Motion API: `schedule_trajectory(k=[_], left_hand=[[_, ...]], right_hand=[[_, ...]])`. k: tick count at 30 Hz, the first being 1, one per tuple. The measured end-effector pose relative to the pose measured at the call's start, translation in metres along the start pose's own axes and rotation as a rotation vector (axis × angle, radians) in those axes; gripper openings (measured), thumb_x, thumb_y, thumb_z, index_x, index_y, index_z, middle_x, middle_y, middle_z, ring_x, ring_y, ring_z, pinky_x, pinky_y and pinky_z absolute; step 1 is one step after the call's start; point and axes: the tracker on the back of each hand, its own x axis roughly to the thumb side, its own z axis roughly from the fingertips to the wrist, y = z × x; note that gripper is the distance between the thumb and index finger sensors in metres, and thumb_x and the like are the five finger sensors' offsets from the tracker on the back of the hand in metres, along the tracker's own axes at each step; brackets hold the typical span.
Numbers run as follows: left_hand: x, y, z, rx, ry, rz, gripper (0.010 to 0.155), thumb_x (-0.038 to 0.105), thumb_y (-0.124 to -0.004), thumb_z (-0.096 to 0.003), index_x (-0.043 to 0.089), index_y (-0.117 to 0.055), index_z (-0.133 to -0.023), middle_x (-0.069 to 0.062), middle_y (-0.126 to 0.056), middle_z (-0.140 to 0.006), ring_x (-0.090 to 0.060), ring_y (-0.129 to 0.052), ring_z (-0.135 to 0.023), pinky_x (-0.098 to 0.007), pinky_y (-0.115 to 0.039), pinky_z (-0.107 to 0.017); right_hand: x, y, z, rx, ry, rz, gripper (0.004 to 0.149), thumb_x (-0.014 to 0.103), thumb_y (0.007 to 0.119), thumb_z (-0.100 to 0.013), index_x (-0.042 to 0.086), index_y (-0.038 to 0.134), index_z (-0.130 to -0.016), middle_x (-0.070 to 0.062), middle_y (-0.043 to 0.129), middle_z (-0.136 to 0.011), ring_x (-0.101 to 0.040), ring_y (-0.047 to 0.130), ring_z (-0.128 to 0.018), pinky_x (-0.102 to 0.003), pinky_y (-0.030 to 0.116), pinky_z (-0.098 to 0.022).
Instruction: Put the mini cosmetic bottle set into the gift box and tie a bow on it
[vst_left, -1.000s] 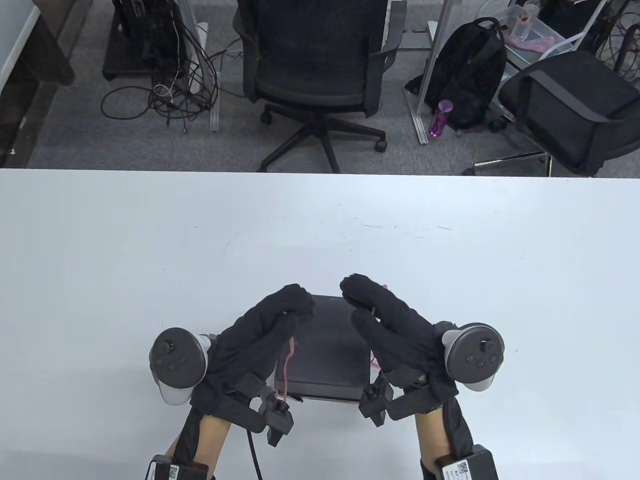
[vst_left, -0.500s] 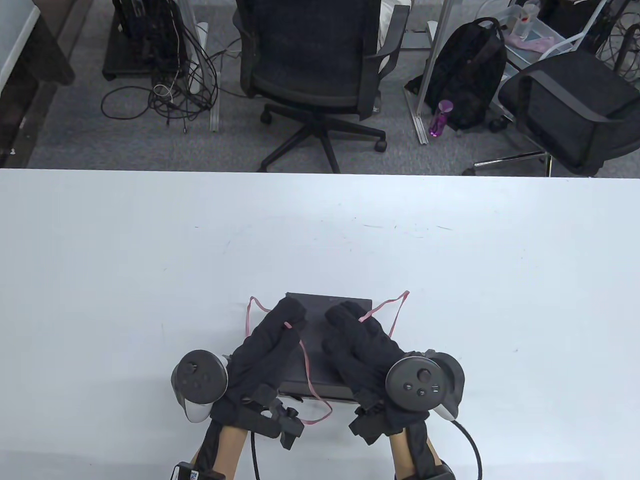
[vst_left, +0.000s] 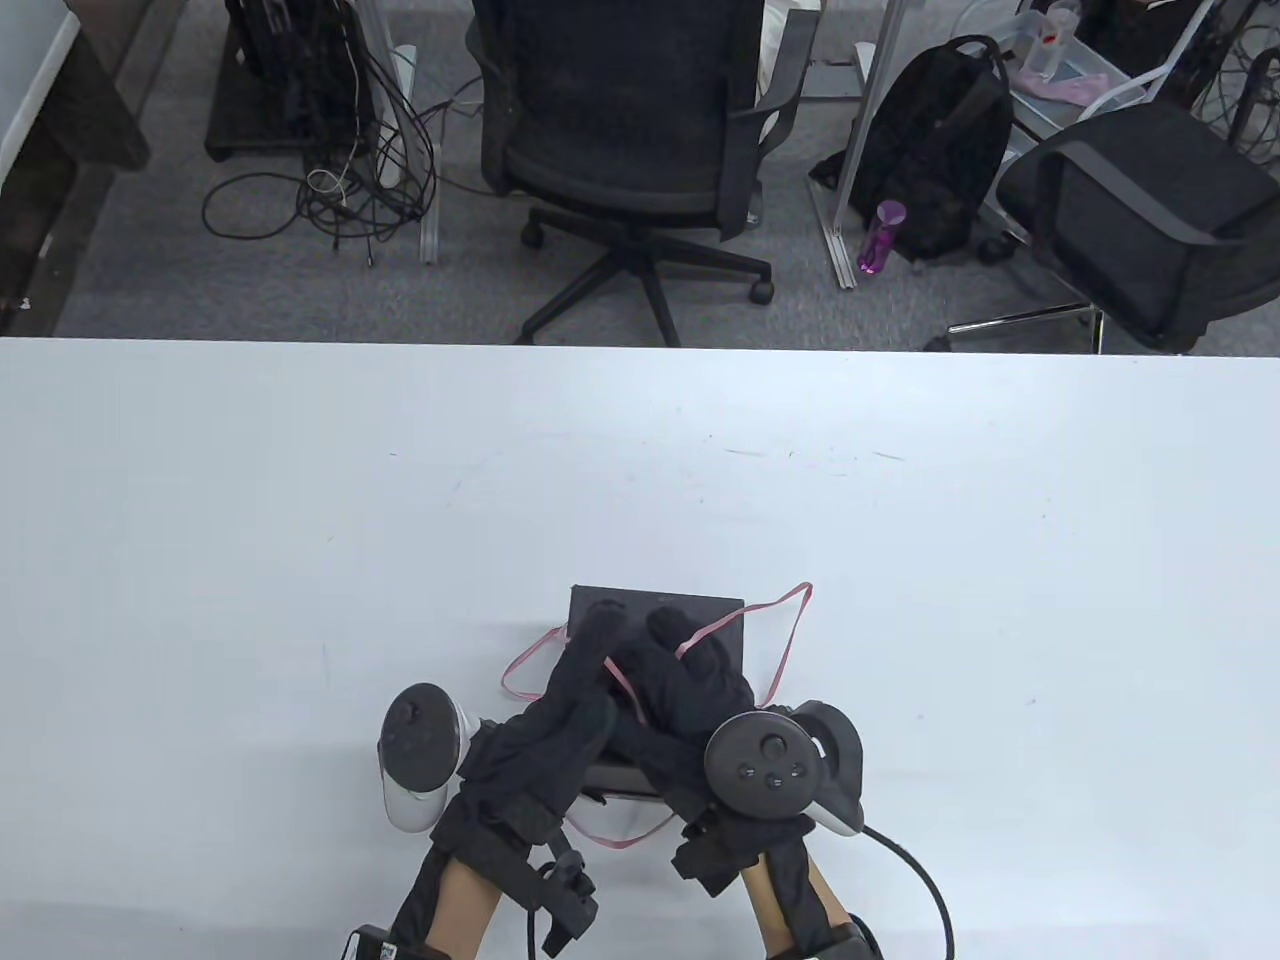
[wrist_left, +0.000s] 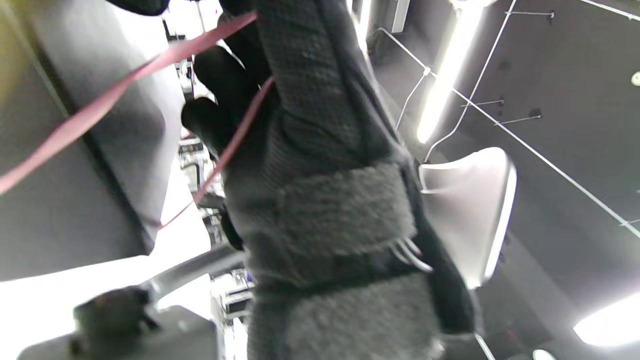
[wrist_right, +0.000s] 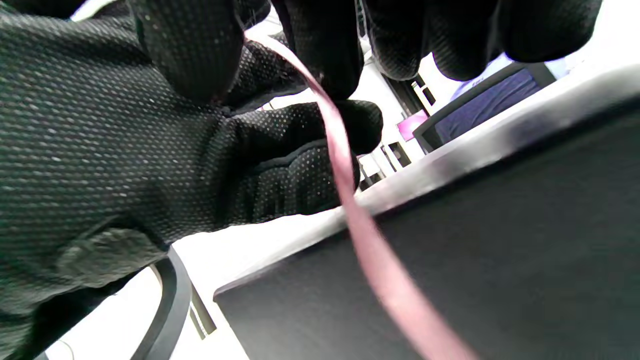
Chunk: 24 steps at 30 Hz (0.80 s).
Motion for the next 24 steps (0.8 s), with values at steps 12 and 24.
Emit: schedule_trajectory(k=[12,24], left_hand=[[-0.009,-0.006,-0.004,-0.069,0.017,0.091,0.071,0.061,-0.048,-0.062,0.033,-0.023,-0.122,-0.015,-0.009,-0.125,-0.071,-0.047,-0.103,-0.072,-0.055,-0.074],[0.009,0.027,0.006,0.165,-0.021,-0.063,0.054,0.057,-0.056,-0.0621,0.026,-0.078,-0.1,-0.02,-0.048,-0.122,-0.058,-0.062,-0.106,-0.071,-0.061,-0.072]], right_hand=[[-0.007,0.005,0.0,-0.055,0.019,-0.164,0.041,0.026,0.082,-0.055,-0.004,0.085,-0.082,-0.036,0.063,-0.104,-0.064,0.063,-0.088,-0.076,0.06,-0.059],[-0.037,-0.033,0.006,-0.13,0.028,-0.675,0.04,0.023,0.073,-0.061,-0.006,0.076,-0.088,-0.051,0.053,-0.102,-0.075,0.052,-0.084,-0.081,0.053,-0.056]])
